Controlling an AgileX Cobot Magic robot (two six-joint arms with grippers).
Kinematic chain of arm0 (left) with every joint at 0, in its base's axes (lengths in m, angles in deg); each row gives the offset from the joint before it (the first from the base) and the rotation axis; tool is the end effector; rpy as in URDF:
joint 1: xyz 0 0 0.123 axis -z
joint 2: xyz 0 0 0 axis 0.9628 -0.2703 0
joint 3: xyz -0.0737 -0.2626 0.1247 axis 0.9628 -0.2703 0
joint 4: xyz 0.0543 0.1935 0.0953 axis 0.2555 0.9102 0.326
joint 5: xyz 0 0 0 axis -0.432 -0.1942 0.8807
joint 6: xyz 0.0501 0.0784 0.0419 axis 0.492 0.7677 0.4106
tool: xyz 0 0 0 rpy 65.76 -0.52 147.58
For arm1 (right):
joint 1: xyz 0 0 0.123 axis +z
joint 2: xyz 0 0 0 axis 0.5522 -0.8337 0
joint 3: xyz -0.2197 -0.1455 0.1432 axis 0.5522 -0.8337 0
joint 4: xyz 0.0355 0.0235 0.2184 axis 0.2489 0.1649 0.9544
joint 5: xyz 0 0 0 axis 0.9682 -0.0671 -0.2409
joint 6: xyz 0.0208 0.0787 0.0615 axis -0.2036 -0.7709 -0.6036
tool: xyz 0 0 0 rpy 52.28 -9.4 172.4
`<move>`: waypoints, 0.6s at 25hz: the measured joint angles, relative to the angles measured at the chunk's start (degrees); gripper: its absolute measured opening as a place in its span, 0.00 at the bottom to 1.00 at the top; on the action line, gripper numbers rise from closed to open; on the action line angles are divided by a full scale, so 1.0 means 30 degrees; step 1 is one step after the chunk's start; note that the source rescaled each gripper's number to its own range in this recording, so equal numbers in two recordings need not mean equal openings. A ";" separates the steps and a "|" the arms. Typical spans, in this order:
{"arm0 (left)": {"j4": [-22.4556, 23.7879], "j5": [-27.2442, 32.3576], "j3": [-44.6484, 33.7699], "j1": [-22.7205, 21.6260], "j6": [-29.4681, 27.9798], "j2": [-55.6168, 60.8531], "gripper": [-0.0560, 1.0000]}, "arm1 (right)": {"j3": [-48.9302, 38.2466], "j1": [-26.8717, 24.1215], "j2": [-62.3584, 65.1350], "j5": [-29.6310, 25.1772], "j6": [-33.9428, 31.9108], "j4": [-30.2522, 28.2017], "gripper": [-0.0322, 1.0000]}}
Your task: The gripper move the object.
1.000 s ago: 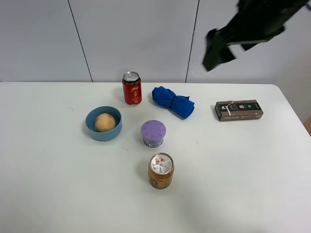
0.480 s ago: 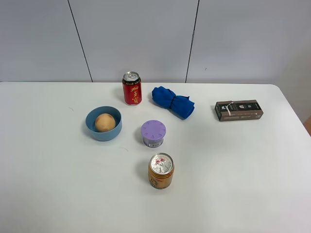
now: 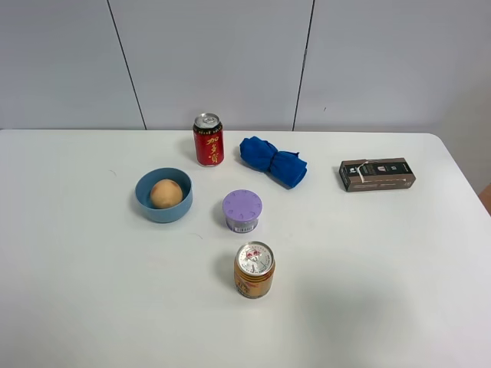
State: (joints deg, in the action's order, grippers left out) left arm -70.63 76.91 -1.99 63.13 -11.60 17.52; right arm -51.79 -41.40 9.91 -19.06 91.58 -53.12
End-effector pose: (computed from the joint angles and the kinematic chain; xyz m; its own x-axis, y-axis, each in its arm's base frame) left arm -0.0364 -0.0102 0.2610 -0.4342 -0.0323 -0.9002 -0.1453 0.9888 0.0346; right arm -0.0176 0.0035 0.3028 -0.4980 -0.0543 -0.8655 0.0679 0.9925 -0.1013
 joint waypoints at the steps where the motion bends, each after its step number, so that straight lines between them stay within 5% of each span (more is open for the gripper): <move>1: 0.0000 0.0000 0.0000 0.0000 0.0000 0.0000 1.00 | -0.0567 0.0195 0.0692 0.0162 0.0042 -0.0002 1.00; 15: 0.0000 0.0000 0.0000 0.0000 0.0000 0.0000 1.00 | -0.2825 0.1813 0.3785 -0.0186 -0.0078 -0.0047 1.00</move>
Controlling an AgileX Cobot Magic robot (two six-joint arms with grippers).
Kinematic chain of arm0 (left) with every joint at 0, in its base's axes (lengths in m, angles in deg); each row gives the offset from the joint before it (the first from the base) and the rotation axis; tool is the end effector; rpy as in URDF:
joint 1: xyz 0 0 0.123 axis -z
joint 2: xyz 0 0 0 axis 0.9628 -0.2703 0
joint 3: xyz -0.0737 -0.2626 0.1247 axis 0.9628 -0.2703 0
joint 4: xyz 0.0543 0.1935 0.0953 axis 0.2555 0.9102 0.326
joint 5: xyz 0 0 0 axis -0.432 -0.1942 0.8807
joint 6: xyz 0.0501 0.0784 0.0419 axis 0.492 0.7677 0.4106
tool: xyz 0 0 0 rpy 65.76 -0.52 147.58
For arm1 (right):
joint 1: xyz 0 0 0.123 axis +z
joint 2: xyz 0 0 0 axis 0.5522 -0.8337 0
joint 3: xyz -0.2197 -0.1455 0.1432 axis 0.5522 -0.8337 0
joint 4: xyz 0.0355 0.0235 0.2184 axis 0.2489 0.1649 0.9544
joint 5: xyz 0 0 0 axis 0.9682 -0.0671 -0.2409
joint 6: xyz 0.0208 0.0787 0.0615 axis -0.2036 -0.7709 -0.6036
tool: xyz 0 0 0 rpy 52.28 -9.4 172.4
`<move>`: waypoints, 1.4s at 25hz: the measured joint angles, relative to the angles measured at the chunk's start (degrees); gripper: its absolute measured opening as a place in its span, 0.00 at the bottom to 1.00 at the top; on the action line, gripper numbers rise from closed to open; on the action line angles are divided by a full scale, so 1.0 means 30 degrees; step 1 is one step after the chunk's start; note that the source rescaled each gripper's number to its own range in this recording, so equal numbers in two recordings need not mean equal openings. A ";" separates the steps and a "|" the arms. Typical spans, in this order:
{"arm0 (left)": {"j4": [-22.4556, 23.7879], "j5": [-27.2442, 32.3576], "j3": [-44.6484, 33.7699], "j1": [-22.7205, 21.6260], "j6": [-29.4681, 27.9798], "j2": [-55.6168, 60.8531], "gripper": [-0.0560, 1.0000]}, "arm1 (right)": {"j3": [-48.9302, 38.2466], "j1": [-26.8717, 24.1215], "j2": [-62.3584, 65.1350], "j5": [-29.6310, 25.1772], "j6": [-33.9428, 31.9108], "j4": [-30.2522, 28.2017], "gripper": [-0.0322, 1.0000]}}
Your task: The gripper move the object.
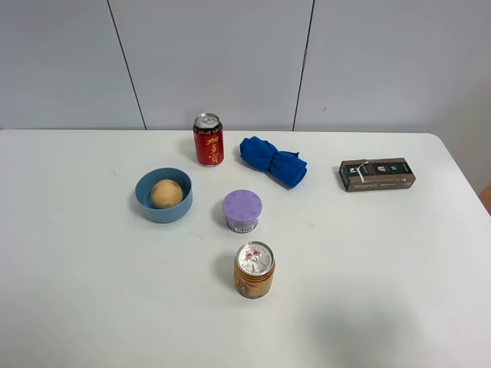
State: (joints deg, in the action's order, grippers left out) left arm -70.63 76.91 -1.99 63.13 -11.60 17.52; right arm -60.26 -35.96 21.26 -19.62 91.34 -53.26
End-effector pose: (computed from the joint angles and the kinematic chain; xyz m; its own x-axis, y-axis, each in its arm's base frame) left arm -0.0364 -0.0102 0.2610 -0.4342 -0.0323 -0.9002 -0.1453 0.9888 0.0346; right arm -0.0361 0.0023 0.2573 -0.4555 -0.0999 -0.8846 -0.0192 0.9946 -0.1024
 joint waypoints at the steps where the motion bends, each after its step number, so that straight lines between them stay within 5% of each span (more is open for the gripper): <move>1: 0.0000 0.0000 0.0000 0.0000 0.0000 0.0000 1.00 | 0.0000 0.0020 0.0000 -0.0001 -0.0339 -0.0050 1.00; 8: 0.0000 0.0000 0.0000 0.0000 0.0000 0.0000 1.00 | 0.0000 0.0020 0.0000 -0.0040 -0.2371 -0.0973 1.00; 35: 0.0000 0.0000 0.0000 0.0000 0.0000 0.0000 1.00 | 0.0000 0.0020 0.0000 -0.0040 -0.2371 -0.0986 1.00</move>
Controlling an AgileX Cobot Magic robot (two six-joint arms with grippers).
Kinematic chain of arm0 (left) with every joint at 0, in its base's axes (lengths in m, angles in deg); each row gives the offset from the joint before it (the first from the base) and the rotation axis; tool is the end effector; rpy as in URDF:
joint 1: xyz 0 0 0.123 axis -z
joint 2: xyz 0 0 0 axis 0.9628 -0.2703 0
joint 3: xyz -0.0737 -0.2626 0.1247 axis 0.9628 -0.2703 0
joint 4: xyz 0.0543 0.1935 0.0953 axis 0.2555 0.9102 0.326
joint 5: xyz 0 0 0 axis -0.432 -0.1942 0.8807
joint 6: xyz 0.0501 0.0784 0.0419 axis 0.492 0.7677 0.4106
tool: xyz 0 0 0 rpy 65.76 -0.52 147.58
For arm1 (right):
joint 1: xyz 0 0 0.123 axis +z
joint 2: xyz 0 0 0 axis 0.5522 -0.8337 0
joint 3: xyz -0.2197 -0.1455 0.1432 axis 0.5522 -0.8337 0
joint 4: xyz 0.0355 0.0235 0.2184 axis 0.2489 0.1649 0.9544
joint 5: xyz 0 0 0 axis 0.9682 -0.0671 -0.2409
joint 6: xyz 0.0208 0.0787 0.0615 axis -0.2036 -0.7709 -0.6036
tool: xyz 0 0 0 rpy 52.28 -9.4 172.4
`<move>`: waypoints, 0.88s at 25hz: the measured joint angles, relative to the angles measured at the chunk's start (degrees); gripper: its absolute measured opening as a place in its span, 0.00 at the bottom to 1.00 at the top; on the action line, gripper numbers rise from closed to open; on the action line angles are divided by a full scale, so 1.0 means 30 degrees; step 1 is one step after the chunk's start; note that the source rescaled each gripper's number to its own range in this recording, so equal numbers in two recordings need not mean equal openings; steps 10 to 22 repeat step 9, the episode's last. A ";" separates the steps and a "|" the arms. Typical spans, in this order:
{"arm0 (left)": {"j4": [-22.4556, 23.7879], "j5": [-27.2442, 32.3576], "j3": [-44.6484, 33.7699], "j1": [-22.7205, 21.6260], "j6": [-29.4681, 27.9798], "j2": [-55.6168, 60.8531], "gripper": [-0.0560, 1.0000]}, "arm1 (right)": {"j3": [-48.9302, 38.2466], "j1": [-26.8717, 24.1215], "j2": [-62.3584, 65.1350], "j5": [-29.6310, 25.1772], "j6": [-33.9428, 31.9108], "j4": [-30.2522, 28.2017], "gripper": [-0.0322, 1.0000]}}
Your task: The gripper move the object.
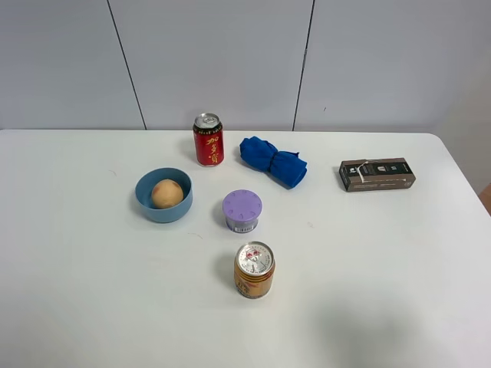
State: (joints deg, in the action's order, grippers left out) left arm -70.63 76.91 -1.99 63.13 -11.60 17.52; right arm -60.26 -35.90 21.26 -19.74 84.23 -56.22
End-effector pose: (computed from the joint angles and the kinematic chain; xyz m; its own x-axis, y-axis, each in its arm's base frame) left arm -0.0364 -0.0102 0.2610 -0.4342 -0.0323 -0.9002 -0.1453 0.9888 0.0346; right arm -0.0364 -0.0023 0.2572 -0.4575 -0.0016 -0.8892 0.0648 0.9973 -0.0351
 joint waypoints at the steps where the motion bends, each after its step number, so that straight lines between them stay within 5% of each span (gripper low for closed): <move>1: 0.0000 0.0000 0.0000 0.0000 0.0000 0.0000 1.00 | 0.0000 0.0000 0.0000 0.0000 0.0000 0.0000 1.00; 22: 0.0000 0.0000 0.0000 0.0000 0.0000 0.0000 1.00 | 0.0000 0.0092 0.0000 0.0000 0.0000 0.0000 1.00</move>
